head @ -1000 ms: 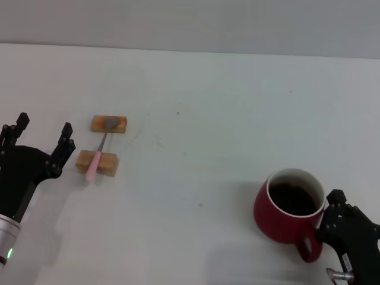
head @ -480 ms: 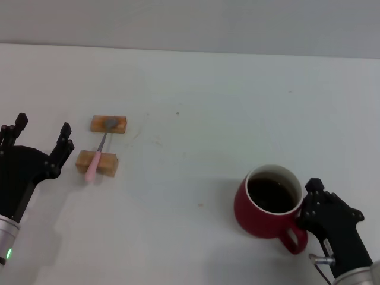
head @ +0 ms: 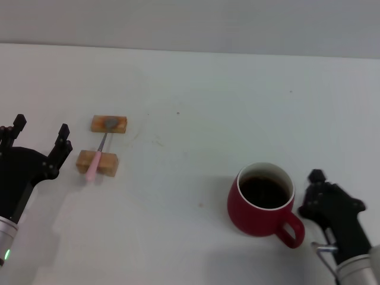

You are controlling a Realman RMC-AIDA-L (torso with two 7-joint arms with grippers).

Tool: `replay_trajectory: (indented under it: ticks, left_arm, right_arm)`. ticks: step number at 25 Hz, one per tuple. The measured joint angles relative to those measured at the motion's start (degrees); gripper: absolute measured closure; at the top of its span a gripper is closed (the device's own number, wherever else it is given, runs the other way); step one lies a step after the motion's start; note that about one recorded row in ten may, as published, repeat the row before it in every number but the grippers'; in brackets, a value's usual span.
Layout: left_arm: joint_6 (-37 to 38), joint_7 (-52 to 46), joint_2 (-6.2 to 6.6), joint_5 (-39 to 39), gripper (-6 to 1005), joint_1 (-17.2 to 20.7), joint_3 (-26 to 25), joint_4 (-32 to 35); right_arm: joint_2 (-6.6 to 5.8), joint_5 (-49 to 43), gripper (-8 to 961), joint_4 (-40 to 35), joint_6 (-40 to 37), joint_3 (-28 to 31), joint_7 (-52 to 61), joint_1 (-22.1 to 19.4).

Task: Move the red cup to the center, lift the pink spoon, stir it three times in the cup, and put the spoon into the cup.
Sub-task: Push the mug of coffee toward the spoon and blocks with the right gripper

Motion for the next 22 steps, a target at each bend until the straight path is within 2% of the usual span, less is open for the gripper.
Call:
replay_trajectory:
  ticks: [8,14,22]
  left_arm:
    - [0.00,0.00,0.00,0.01,193,-0.29,0.00,0.09]
    - [-0.39,0.02,-0.07,0.02,193,-0.40,0.00,0.09]
    - [-0.74,0.05,-0.09,0.02,193,-0.53,0.00,0.08]
  right_arm:
    - [-0.17,-0.03,954,-0.83,-9.98,1.12,-1.59,-3.20]
    - [-0.22,-2.84,954,0.93,-18.99,0.50,-9.57,-3.89]
    - [-0.27,-10.56,953,2.91,-19.66,0.55,-14.76,-2.83]
